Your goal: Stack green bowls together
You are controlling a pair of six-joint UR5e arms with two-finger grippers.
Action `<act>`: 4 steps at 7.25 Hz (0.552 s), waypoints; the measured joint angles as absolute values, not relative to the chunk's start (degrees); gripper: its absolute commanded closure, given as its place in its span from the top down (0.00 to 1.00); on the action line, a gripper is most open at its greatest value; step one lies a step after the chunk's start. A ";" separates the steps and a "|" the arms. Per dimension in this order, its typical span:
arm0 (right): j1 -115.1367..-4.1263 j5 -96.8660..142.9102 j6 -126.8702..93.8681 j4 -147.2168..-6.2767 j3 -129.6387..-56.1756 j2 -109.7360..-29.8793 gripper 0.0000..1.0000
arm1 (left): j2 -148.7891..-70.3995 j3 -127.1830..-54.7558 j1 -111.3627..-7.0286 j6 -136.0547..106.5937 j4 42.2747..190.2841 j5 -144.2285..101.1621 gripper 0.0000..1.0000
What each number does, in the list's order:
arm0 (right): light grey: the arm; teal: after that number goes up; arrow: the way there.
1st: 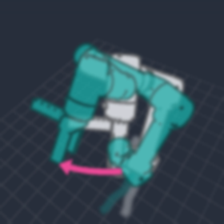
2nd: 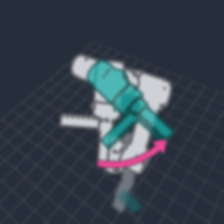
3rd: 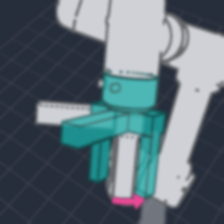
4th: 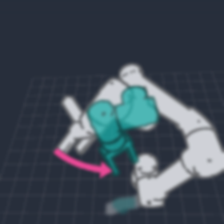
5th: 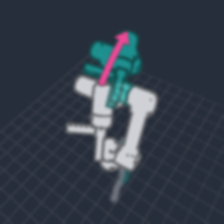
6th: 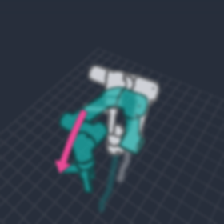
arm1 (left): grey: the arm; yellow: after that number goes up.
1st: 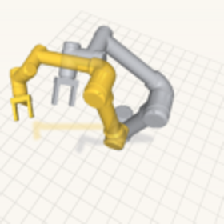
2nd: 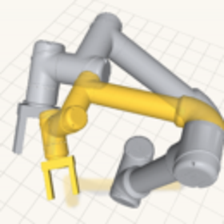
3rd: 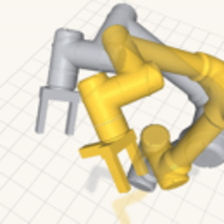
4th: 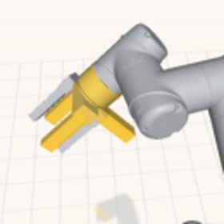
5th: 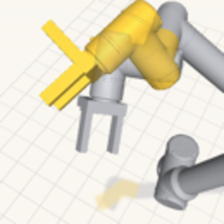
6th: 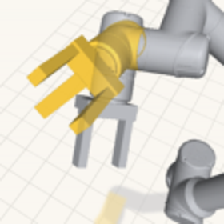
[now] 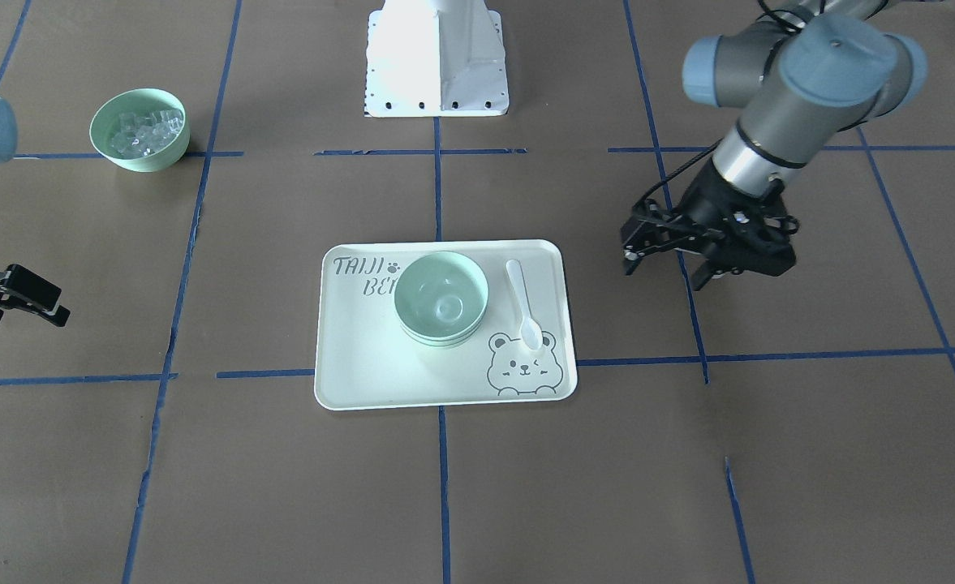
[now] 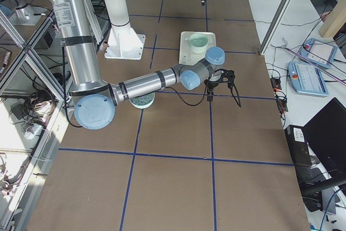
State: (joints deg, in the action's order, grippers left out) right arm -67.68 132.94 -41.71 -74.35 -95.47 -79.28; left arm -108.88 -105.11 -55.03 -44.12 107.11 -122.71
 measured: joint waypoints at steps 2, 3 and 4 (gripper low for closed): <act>-73.47 132.97 -25.14 -83.67 -95.39 -79.83 1.00 | -97.79 -106.80 -64.44 -25.00 107.43 -124.63 1.00; -76.21 132.98 -17.44 -88.31 -95.37 -79.89 1.00 | -93.89 -105.11 -70.75 -14.03 107.35 -127.03 1.00; -78.55 132.96 -11.88 -92.02 -95.34 -80.09 1.00 | -91.52 -101.75 -77.45 -3.44 107.10 -128.67 1.00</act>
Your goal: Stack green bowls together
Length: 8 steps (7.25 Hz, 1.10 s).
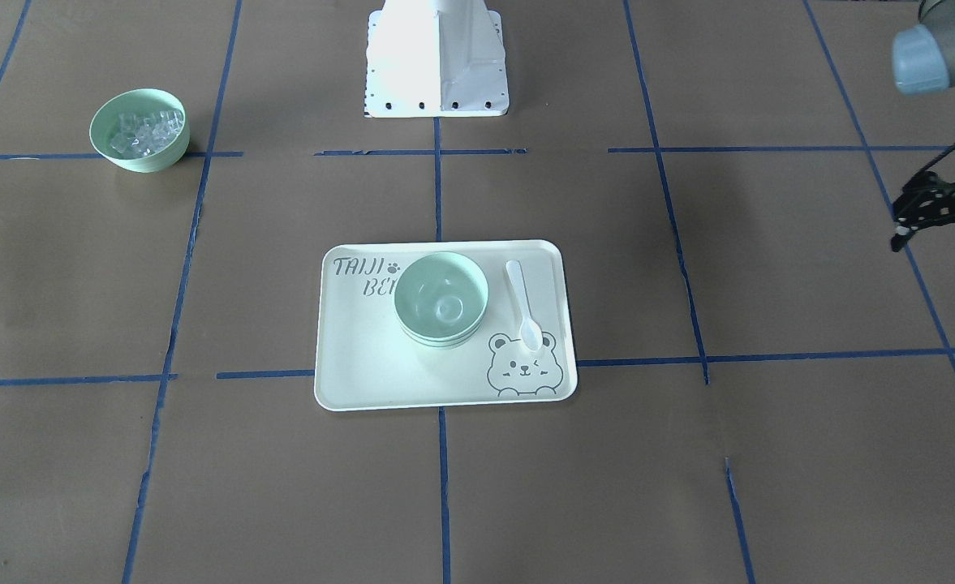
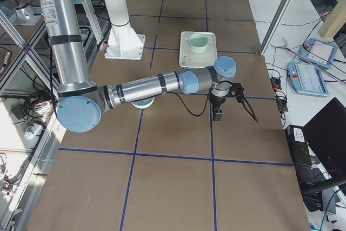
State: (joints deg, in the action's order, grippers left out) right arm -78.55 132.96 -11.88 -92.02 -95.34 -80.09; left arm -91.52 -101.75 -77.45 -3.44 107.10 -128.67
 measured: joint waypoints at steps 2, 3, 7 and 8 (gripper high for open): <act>-82.00 132.81 -4.03 -96.11 -94.80 -81.20 1.00 | -90.05 -94.94 -87.62 9.79 104.62 -129.94 1.00; -82.87 132.76 -0.39 -96.55 -93.79 -81.95 1.00 | -90.04 -93.59 -89.69 11.54 100.92 -131.19 1.00; -83.14 132.69 2.73 -96.71 -91.24 -82.18 1.00 | -89.93 -94.37 -91.02 11.91 88.41 -135.48 1.00; -83.04 132.73 2.73 -96.68 -91.10 -82.18 1.00 | -89.92 -94.41 -91.05 12.13 88.85 -135.83 1.00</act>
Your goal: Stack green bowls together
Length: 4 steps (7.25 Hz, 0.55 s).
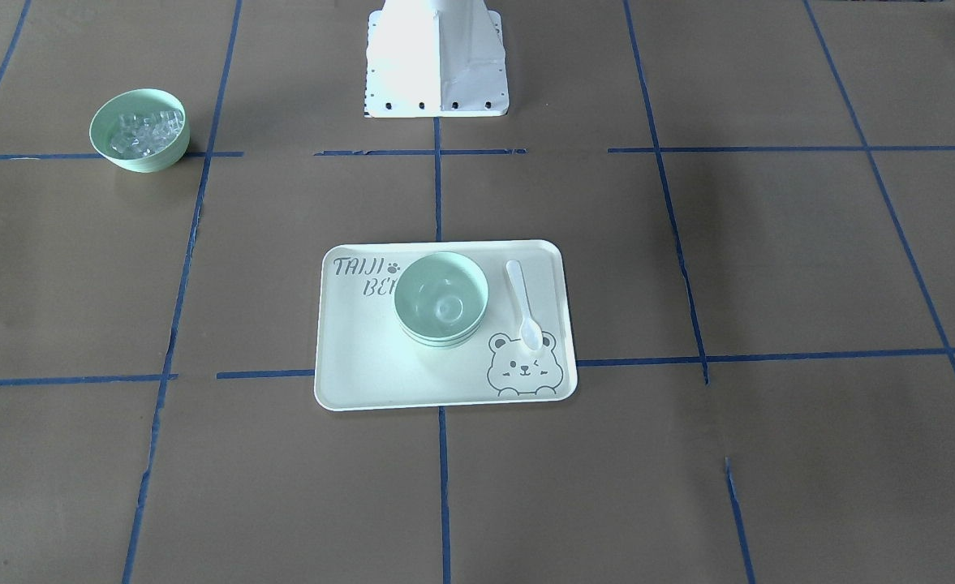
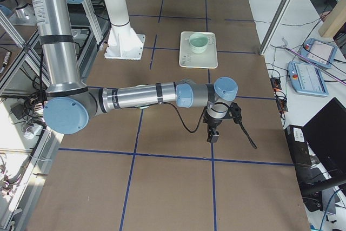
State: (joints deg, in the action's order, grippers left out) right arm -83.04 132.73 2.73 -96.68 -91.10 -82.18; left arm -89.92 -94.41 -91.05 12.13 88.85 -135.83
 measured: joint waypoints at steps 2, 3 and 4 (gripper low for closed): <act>-82.99 132.95 2.76 -96.61 -90.97 -82.14 1.00 | -90.55 -94.42 -90.88 12.17 89.25 -135.56 1.00; -82.98 133.33 2.76 -96.58 -91.06 -82.18 1.00 | -90.85 -94.41 -90.78 12.19 88.75 -135.38 1.00; -82.97 134.24 2.79 -96.54 -91.04 -82.25 1.00 | -90.84 -94.49 -90.69 12.21 88.49 -135.33 1.00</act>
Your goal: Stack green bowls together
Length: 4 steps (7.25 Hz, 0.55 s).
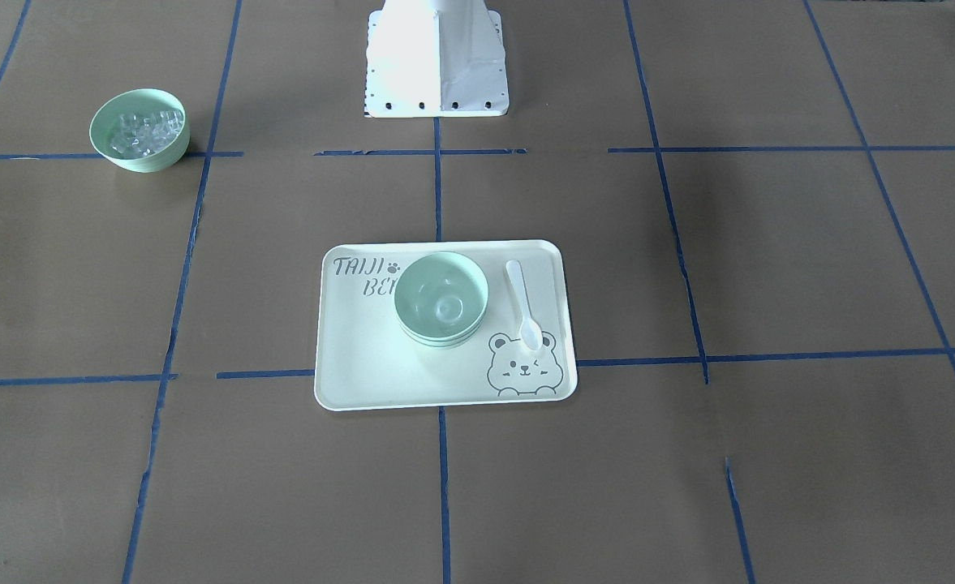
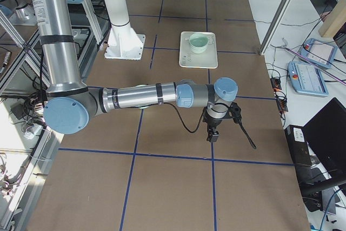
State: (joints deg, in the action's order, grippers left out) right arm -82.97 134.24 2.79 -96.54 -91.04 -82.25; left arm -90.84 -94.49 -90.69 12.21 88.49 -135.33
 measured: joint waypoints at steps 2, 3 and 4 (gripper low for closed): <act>-82.97 135.48 2.79 -96.43 -90.98 -82.43 1.00 | -90.53 -94.63 -90.63 12.21 88.35 -135.34 1.00; -82.97 135.62 2.76 -96.37 -91.06 -82.56 1.00 | -90.48 -94.56 -90.62 12.22 88.34 -135.35 1.00; -82.97 135.65 2.74 -96.35 -91.08 -82.64 1.00 | -90.46 -94.45 -90.62 12.22 88.33 -135.35 1.00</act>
